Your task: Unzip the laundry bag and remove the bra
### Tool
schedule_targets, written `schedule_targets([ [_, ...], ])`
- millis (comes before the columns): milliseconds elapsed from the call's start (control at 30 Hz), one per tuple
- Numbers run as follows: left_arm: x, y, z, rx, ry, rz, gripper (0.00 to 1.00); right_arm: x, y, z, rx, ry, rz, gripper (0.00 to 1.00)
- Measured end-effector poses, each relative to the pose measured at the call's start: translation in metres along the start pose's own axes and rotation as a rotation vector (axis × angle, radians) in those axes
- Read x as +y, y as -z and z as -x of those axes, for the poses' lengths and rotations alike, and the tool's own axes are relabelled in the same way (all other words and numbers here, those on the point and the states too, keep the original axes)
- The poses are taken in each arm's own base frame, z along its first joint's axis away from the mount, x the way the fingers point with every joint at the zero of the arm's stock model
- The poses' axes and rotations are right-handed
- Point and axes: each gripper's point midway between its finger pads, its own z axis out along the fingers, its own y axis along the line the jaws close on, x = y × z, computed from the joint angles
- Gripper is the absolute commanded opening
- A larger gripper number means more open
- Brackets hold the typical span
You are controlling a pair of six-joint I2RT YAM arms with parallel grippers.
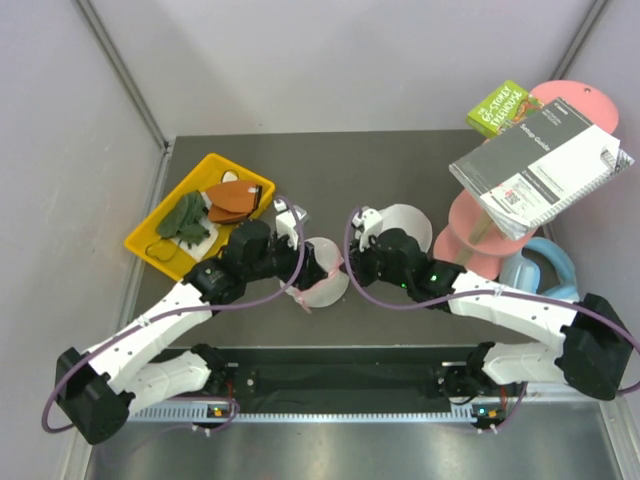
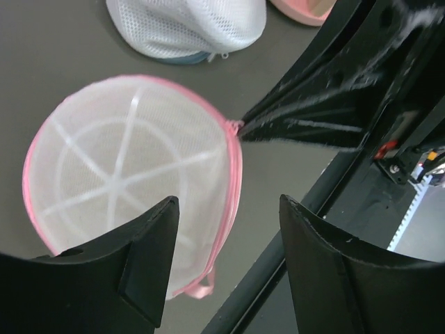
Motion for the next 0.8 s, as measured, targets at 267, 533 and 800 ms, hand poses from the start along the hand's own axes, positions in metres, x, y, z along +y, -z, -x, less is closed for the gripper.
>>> schedule_targets([
  [267,-0.005,-0.008,0.002,0.0,0.016,-0.035,0.63,0.031,0.0,0.002,0.007,0.028,0.07,0.0],
  [533,-0.006,-0.008,0.002,0.002,0.019,-0.041,0.52,0.038,-0.001,0.007,0.001,0.017,0.081,0.0],
  [800,-0.004,-0.01,-0.007,0.021,0.029,-0.04,0.45,0.037,-0.001,0.008,0.0,0.012,0.076,0.0],
])
